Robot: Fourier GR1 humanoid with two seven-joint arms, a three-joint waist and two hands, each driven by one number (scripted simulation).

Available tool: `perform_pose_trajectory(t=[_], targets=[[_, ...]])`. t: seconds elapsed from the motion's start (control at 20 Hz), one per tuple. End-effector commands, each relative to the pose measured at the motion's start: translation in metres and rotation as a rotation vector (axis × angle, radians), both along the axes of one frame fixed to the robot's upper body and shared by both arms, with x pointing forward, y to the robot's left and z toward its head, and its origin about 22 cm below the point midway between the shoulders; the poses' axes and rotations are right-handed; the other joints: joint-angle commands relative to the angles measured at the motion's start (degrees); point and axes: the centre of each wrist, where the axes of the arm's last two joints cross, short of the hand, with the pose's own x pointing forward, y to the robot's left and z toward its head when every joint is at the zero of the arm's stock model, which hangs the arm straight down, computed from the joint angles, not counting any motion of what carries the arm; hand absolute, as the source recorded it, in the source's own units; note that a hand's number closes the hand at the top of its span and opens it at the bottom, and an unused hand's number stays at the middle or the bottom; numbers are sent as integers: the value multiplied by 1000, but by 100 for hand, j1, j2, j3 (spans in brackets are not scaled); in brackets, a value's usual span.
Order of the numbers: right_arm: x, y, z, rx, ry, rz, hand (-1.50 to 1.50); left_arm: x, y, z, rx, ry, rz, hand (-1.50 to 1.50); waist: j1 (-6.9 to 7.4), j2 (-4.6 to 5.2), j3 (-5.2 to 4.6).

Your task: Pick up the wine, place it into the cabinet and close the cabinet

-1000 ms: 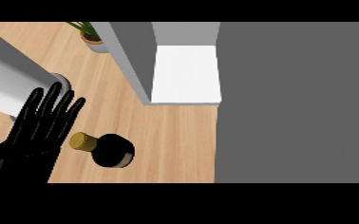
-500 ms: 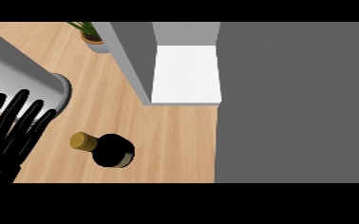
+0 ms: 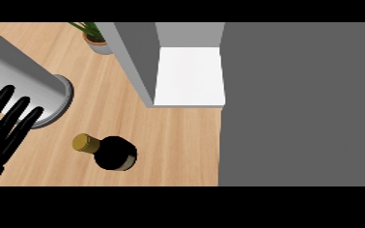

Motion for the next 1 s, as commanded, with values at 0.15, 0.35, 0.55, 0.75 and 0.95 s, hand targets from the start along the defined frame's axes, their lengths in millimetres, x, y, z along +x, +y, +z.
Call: perform_pose_trajectory(t=[0.15,0.35,0.55,0.75,0.95], targets=[[-33,4,31,43,-45,23,-150,-31,0,38,-75,-87,-90,-150,34,-17,-1],[-43,6,38,49,-66,33,-150,-33,1,40,-78,-88,-33,-150,23,-37,-3],[-35,5,31,29,-52,38,-150,-32,6,45,-72,-116,-23,-150,21,-15,0],[-51,7,39,54,-64,38,-150,-25,17,45,-71,-120,17,-150,-49,-38,-3],[-42,1,40,51,-72,31,-150,-24,26,44,-48,-86,69,-150,-5,17,1]])
